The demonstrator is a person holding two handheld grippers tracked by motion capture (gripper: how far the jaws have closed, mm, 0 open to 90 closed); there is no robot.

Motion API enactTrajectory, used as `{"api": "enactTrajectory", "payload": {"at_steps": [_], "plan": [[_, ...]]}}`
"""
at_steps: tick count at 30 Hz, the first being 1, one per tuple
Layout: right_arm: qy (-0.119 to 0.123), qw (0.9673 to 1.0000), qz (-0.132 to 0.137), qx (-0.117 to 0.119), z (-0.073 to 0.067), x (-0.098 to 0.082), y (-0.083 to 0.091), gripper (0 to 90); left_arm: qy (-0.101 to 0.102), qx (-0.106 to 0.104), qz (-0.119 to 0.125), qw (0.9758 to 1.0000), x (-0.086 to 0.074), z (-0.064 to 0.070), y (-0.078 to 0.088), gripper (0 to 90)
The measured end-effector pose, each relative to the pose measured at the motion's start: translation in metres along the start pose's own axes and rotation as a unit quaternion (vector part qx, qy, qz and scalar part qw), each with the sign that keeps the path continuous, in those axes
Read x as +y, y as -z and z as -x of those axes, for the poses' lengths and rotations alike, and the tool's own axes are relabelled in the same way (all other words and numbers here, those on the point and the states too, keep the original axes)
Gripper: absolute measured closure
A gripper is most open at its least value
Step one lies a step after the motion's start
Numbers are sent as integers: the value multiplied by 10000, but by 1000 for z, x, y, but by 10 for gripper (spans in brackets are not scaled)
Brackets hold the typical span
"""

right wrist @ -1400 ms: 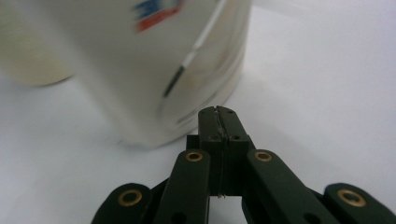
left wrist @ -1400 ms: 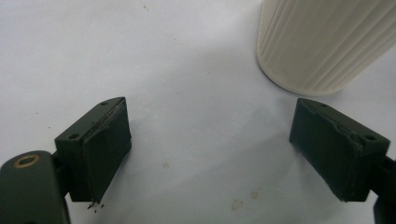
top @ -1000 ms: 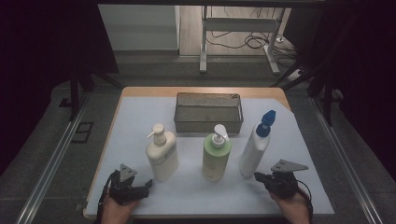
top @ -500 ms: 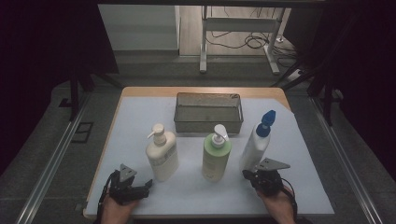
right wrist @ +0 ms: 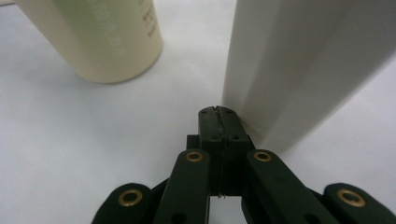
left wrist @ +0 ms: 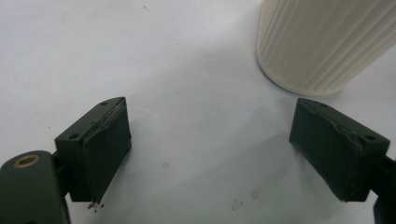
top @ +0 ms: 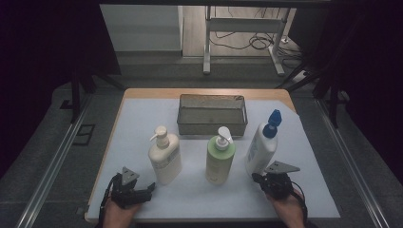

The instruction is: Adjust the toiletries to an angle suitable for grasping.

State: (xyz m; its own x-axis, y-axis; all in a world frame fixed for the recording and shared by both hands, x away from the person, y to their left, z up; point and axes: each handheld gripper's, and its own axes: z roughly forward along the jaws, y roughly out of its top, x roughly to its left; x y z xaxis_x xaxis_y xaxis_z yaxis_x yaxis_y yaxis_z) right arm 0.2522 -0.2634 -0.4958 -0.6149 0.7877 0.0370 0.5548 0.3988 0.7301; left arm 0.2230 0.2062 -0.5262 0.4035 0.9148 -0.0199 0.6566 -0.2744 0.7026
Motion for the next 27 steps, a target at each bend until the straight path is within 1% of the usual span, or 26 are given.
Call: {"api": "enactTrajectory", "payload": {"at_steps": [2,3,13,24,27], "plan": [[-11,10000,-20,-46,5,-2,2,899,1,-3,-1,10000,0,0,0,125],[-11,10000,-20,-46,5,-2,2,899,2,-4,-1,10000,0,0,0,125],[-128,9997,-50,-192,21,-7,7,899,2,-4,0,10000,0,0,0,124],[-260,9990,-103,-343,39,-9,5,898,2,-4,-3,10000,0,0,0,124],[-287,9990,-93,-323,41,-10,5,895,2,-4,-4,10000,0,0,0,124]]}}
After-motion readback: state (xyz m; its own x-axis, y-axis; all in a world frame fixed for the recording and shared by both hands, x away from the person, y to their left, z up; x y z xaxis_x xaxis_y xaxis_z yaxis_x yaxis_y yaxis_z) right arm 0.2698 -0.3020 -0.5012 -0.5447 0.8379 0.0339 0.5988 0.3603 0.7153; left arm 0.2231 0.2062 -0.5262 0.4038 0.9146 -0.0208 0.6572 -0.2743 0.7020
